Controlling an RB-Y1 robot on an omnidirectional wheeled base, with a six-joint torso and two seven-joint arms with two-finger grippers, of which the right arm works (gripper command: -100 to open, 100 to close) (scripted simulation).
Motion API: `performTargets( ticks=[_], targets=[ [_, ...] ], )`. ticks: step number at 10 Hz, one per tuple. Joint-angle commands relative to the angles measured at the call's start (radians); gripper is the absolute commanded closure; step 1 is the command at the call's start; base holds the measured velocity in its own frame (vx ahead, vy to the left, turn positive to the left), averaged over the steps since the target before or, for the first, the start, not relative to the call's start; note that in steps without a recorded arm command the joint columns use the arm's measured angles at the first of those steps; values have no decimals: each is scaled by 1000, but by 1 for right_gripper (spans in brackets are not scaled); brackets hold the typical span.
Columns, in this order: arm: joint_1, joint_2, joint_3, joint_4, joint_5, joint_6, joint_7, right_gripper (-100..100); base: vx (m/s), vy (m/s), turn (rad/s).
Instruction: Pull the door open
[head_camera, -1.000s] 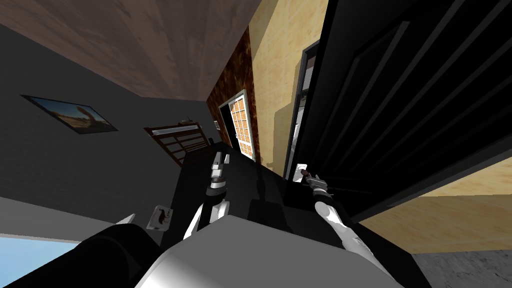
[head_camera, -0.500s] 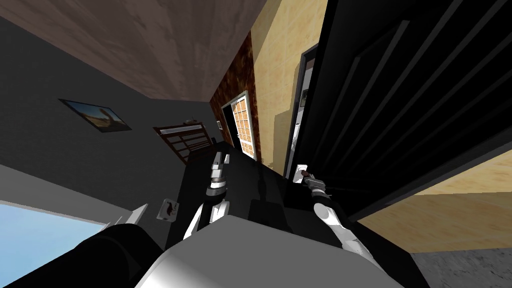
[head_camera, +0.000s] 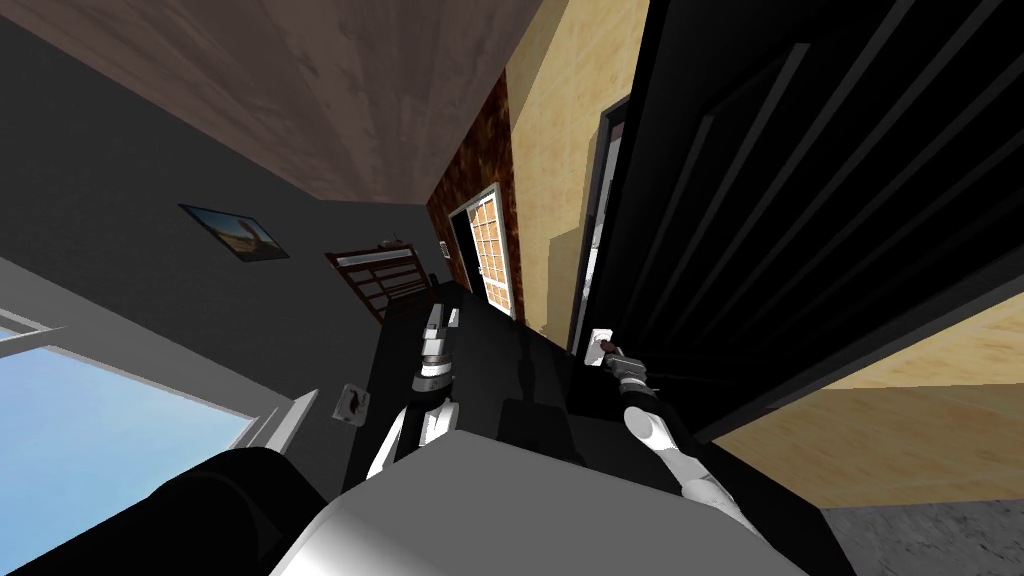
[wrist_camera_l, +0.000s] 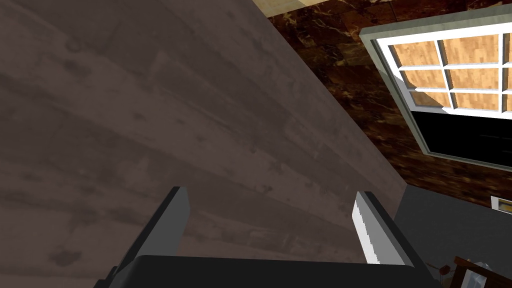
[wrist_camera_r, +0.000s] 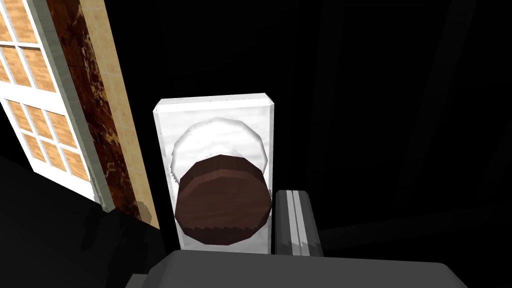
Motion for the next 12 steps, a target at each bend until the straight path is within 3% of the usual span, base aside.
performTargets(
  ticks=[1, 4, 5, 6, 8, 9, 12],
  targets=[
    [12, 18, 24, -30, 2, 18, 11, -100, -111, -51, 74],
    [14, 16, 38, -35, 6, 13, 6, -100, -71, -51, 43],
    [11, 2, 17, -18, 4, -6, 2, -100, -20, -45, -39],
    [18, -13, -2, -12, -17, -7, -12, -100, 72, 39, 30],
    [23, -21, -14, -3, -20, -12, -11, -100, 67, 51, -25],
    [23, -21, -14, -3, -20, -12, -11, 100, -3, -20, 25],
    [23, -21, -14, -3, -20, -12, -11, 100, -11, 1, 10]
  ],
)
